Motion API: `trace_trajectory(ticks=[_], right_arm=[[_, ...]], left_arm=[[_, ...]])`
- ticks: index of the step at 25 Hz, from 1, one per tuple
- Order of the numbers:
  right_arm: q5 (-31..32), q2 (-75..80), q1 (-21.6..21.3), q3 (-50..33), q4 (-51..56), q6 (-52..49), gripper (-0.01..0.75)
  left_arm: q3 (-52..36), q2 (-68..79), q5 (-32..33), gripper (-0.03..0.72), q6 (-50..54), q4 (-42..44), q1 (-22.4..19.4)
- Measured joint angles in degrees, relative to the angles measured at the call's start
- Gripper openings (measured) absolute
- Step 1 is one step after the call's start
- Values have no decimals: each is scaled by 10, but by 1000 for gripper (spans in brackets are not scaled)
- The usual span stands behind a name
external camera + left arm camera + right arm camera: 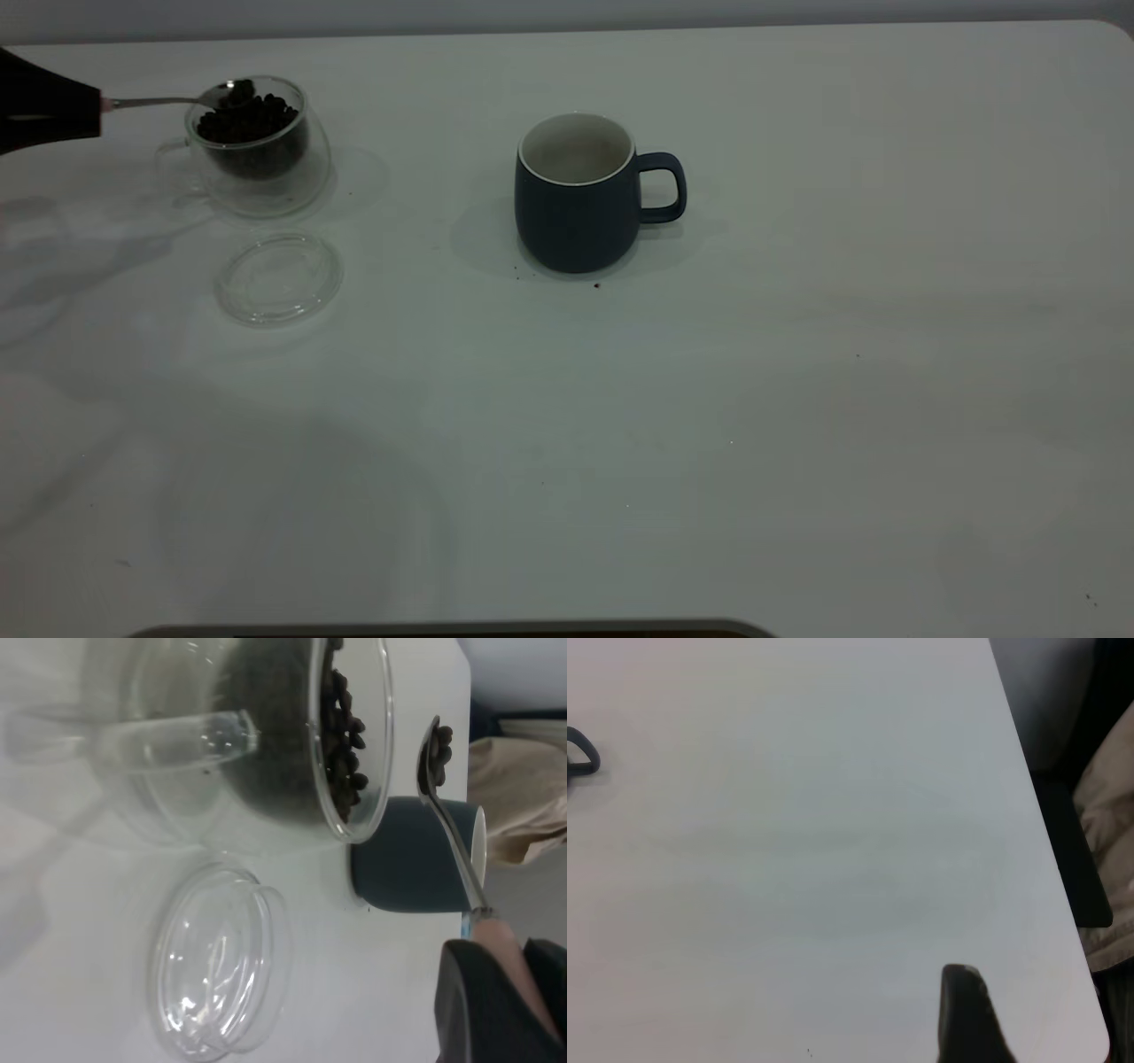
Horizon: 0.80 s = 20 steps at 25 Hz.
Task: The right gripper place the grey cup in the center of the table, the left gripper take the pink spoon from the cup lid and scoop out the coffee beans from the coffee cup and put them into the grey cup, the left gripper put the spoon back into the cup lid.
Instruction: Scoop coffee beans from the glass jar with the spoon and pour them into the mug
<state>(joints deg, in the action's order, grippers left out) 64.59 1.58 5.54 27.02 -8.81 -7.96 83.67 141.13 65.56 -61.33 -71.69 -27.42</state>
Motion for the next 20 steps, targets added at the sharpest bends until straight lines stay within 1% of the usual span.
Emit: trace_trajectory(ticks=[11,20], right_arm=[[0,0,0,0,0,0,463],[0,0,0,0,0,0,463]], left_arm=[[0,0,0,111,3,-1,73],[0,0,0,111,4,-51,136]])
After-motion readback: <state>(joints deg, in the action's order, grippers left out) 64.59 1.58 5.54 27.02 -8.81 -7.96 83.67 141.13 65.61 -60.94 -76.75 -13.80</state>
